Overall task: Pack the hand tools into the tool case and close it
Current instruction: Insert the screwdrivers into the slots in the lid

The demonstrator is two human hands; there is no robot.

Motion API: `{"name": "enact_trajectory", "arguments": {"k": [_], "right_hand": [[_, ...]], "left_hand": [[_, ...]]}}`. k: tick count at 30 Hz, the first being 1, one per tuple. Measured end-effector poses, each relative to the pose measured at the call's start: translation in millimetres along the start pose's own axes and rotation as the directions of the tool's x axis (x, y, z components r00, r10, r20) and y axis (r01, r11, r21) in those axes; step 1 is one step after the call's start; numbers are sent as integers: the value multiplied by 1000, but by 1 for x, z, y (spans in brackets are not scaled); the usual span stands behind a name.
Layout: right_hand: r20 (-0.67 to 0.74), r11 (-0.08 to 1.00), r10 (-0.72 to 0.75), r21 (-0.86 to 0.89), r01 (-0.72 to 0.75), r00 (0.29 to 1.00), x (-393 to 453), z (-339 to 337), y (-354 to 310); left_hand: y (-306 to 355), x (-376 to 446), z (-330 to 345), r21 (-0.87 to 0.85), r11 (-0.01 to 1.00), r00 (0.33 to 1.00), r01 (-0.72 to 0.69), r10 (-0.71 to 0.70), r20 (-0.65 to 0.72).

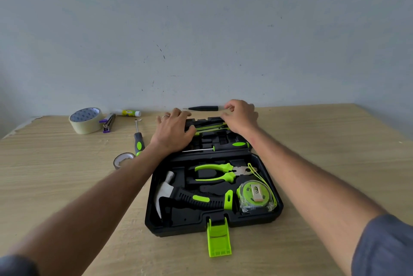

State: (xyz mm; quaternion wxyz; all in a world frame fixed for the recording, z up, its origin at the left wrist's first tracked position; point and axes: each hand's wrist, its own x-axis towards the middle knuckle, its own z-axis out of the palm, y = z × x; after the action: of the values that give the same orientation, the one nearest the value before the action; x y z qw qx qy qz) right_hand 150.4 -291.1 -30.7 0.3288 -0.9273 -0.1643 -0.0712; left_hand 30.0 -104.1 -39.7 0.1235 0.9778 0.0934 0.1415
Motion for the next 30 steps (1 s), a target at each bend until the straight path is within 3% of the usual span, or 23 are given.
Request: {"name": "enact_trajectory", "arguments": {"k": [4, 9, 12, 19, 22, 26, 30], "right_hand": [[112, 987, -163, 14, 162, 980, 18, 5, -18], [252, 944, -256, -143, 297, 933, 43, 17, -27], [261, 907, -304, -214, 362, 916, 59, 22, -32], [275, 903, -275, -255, 346, 921, 74, 36, -32], [294, 924, -247, -216, 316, 923, 75, 33, -29], [220, 948, -294, -60, 313, 930, 61, 14, -27], [228, 950, -310, 104, 293, 923, 31, -11, -25]], "left_hand": [[0, 3, 5, 44, 998, 997, 55, -57, 49], [-5, 8, 7, -10, 998, 995, 64, -63, 79], [-9, 12, 6, -67, 995, 993, 74, -68, 92], [-11, 12, 3, -119, 990, 994, 80, -70, 90], [-10, 11, 2, -129, 988, 993, 81, -69, 92], [-9, 9, 1, -166, 983, 995, 80, -69, 72], [-8, 5, -3, -220, 975, 999, 40, -45, -20]]}}
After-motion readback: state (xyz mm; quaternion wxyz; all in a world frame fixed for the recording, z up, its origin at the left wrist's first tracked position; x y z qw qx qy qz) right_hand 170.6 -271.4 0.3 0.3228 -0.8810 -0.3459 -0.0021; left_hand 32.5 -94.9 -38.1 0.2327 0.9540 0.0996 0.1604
